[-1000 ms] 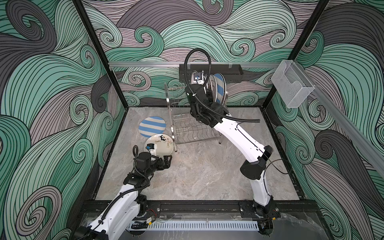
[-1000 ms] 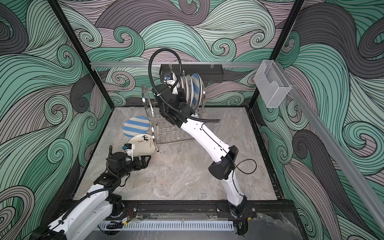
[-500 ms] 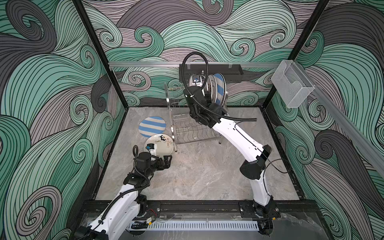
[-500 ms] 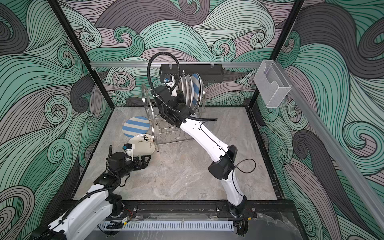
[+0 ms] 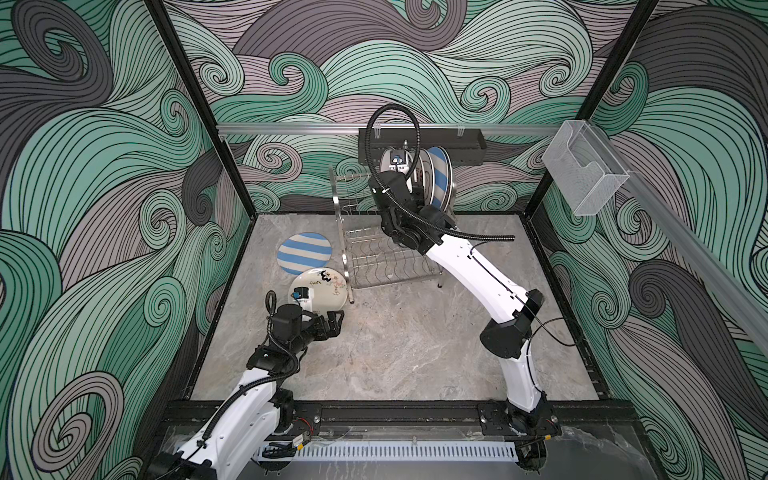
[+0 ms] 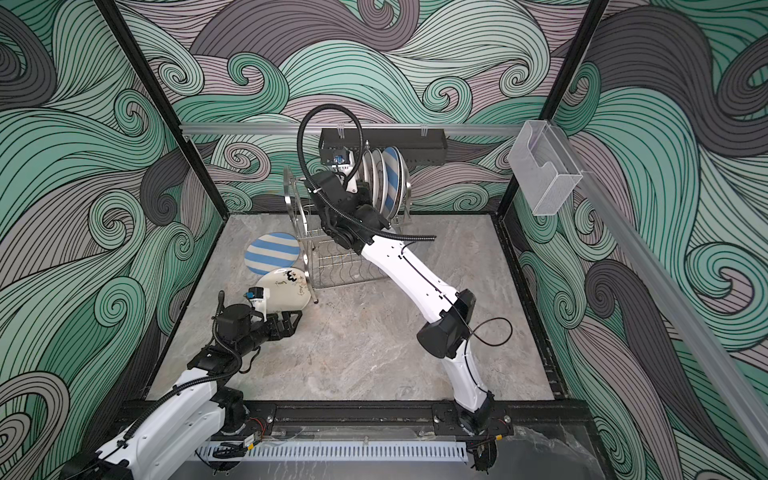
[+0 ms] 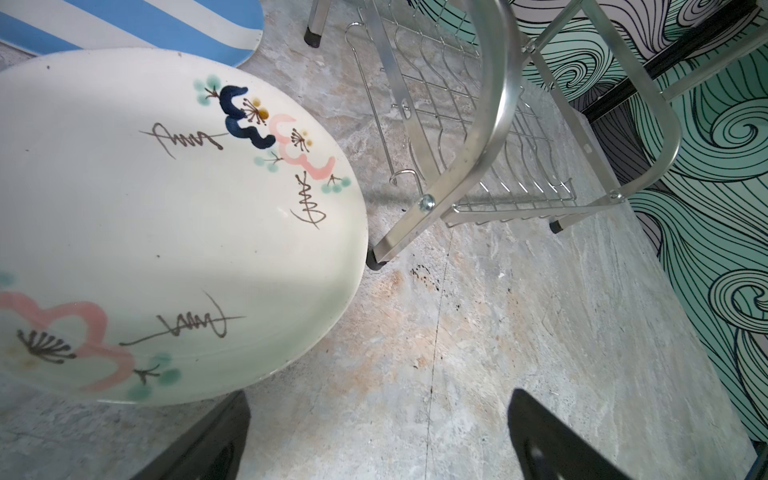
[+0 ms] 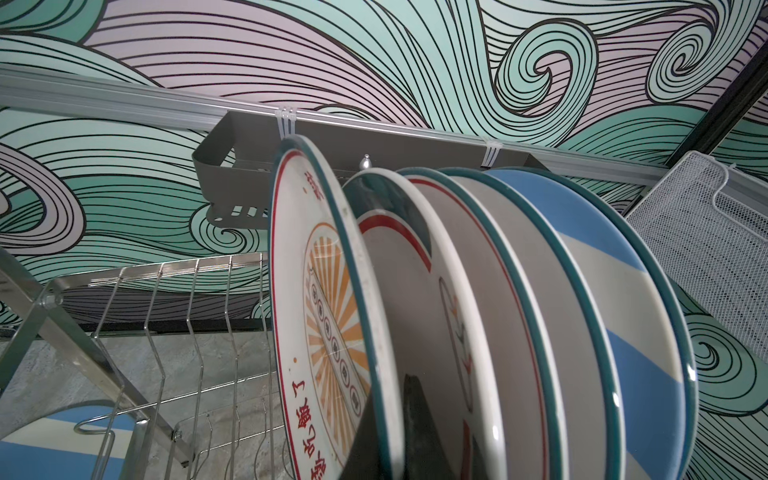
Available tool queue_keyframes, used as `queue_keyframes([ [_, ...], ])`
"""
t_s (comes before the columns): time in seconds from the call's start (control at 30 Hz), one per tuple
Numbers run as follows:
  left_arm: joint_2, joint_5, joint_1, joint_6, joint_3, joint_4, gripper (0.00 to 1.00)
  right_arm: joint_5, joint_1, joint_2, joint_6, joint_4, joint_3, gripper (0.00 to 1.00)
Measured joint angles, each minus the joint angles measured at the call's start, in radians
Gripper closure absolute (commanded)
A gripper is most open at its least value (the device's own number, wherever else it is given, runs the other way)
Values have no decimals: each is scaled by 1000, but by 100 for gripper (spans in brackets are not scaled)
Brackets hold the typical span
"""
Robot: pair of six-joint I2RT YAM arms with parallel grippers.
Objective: Load the plates into the dish rack
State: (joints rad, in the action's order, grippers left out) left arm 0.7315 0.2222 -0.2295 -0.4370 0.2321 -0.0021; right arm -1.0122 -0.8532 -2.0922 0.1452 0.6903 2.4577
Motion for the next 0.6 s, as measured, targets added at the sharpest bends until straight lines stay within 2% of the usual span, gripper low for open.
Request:
queue_keyframes([
  [0.53, 0, 10, 0, 0, 0, 0, 1, -5, 0, -58, 17, 42, 97, 100],
  [0.6, 0, 11, 0, 0, 0, 0, 1, -6, 2, -61, 20, 43, 100, 91],
])
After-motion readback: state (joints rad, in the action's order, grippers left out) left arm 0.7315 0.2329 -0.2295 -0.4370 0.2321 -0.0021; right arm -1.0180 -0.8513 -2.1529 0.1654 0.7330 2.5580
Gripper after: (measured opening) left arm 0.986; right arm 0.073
